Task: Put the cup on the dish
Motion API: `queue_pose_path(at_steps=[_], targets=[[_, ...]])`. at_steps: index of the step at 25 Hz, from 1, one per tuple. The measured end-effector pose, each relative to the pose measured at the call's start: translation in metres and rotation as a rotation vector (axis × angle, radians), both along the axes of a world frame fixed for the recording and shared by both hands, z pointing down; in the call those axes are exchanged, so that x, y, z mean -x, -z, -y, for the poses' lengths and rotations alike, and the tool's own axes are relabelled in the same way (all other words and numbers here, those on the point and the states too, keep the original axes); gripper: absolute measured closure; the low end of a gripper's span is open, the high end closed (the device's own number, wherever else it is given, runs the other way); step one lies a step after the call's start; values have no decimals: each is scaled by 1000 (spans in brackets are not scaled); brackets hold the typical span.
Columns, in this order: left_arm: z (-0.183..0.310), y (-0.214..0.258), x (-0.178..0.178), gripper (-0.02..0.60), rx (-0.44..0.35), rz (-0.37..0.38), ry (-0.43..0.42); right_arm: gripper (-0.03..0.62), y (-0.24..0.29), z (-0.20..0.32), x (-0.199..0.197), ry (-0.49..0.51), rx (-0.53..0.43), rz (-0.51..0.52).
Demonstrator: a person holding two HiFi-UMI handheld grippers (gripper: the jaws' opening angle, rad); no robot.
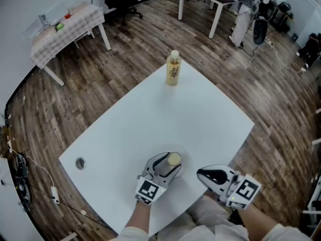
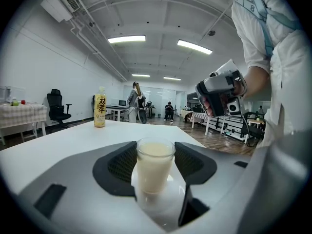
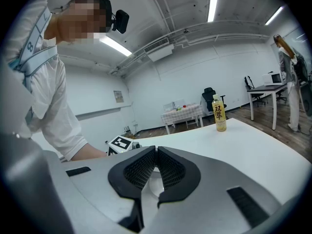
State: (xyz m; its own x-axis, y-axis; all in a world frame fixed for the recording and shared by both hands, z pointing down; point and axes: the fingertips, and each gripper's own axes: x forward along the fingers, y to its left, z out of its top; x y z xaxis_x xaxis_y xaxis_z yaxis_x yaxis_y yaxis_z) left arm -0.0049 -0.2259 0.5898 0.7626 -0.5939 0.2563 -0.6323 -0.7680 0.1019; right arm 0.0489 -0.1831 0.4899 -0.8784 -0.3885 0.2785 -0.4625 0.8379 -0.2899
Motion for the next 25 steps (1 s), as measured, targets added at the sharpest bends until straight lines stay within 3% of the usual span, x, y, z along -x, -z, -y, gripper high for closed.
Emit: queue_pose_path(at_steps=[12, 19, 25], targets=[[-3, -1, 0, 337, -10, -9, -1, 560, 3, -8, 0, -2, -6, 5], [-2, 3, 1, 323, 14, -78, 31, 560, 1, -8, -9, -19, 2, 16], [2, 18, 3, 298, -11, -82, 29, 560, 3, -3, -9, -22, 0, 14]])
